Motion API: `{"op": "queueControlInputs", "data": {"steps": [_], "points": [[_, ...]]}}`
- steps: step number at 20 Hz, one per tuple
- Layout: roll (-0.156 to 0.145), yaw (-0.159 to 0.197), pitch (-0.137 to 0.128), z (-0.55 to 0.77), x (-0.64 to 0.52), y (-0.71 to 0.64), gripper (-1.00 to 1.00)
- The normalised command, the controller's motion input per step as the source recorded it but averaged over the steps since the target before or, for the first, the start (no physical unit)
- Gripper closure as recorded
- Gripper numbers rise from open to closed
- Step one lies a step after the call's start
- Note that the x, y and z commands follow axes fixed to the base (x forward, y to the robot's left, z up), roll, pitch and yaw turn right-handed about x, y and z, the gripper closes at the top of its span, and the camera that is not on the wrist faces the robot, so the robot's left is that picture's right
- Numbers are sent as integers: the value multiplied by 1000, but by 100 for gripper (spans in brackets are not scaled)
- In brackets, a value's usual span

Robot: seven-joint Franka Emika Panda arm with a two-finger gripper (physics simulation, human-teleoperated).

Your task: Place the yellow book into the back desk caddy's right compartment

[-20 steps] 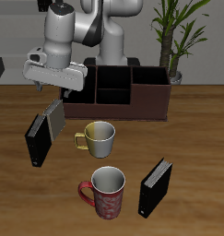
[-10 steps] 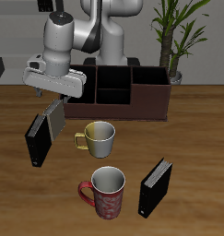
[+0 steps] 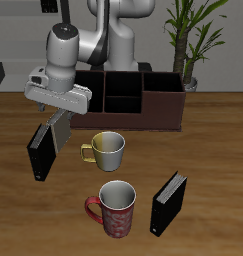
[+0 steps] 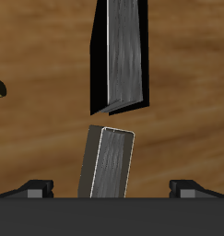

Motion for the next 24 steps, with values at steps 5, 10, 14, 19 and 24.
{"op": "queueControlInputs", "data": {"steps": [5, 10, 14, 19, 24], "points": [[3, -18, 8, -44, 53, -22, -100], [4, -16, 12, -164, 7, -48, 100], [17, -10, -8, 6, 23, 8, 100], [-3, -10, -15, 75, 10, -21, 100], [9, -2, -8, 91, -12, 51, 100]]}}
